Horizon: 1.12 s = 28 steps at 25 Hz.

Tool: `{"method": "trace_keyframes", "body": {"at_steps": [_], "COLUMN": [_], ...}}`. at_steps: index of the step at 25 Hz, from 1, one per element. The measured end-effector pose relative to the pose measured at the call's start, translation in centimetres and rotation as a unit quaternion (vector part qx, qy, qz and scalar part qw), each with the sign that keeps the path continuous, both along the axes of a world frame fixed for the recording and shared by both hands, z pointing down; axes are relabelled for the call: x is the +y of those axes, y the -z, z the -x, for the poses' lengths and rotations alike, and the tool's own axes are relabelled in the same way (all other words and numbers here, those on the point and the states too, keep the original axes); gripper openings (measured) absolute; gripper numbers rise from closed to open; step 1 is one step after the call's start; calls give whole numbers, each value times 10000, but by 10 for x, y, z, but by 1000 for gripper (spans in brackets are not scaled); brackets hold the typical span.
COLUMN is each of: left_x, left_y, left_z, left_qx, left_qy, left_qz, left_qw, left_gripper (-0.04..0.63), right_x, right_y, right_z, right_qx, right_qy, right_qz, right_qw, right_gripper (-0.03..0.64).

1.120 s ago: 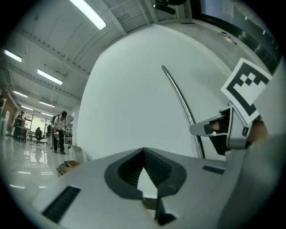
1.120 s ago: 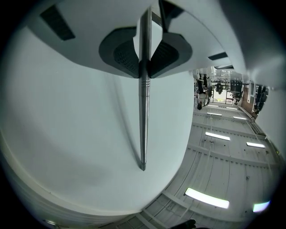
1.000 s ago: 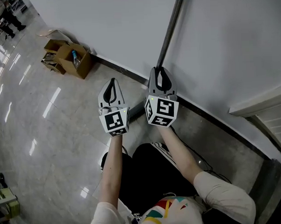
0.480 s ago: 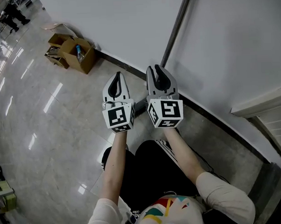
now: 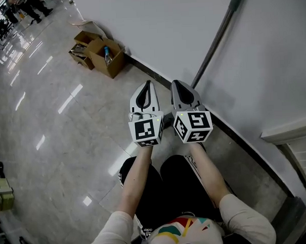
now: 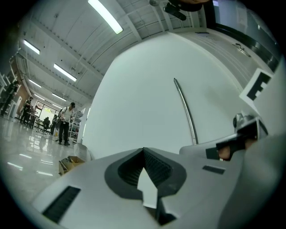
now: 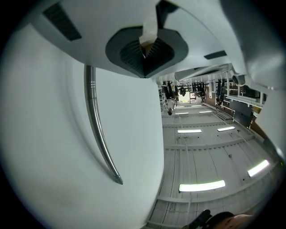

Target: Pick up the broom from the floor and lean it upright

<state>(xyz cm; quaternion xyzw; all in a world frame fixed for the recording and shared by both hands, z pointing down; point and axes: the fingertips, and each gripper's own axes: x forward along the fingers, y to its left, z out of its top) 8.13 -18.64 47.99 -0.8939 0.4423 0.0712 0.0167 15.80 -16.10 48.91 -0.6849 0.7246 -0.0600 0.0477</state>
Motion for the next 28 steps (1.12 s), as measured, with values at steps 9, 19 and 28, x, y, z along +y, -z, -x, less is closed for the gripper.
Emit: {"method": "trace_keyframes", "body": {"at_steps": [9,19,28], "left_x": [-20,-12,45], "left_y": [-4,31,231], "left_z": [50,115,166], "left_qx": [-157,360,-113], "left_qy": [656,1427,2167], "left_qz": [178,993,1152], "left_qw": [9976,9841,9694], "left_gripper": [44,44,44], "right_x": [-10,-19,15], "right_y": [-31,14,216], "right_z": [24,71,111], "right_qx": [279,341,310], "right_qy": [519,762,1229], "right_qz": [383,551,1222], "right_qw": [9975,9950,9844], "right_gripper": [12,12,13]}}
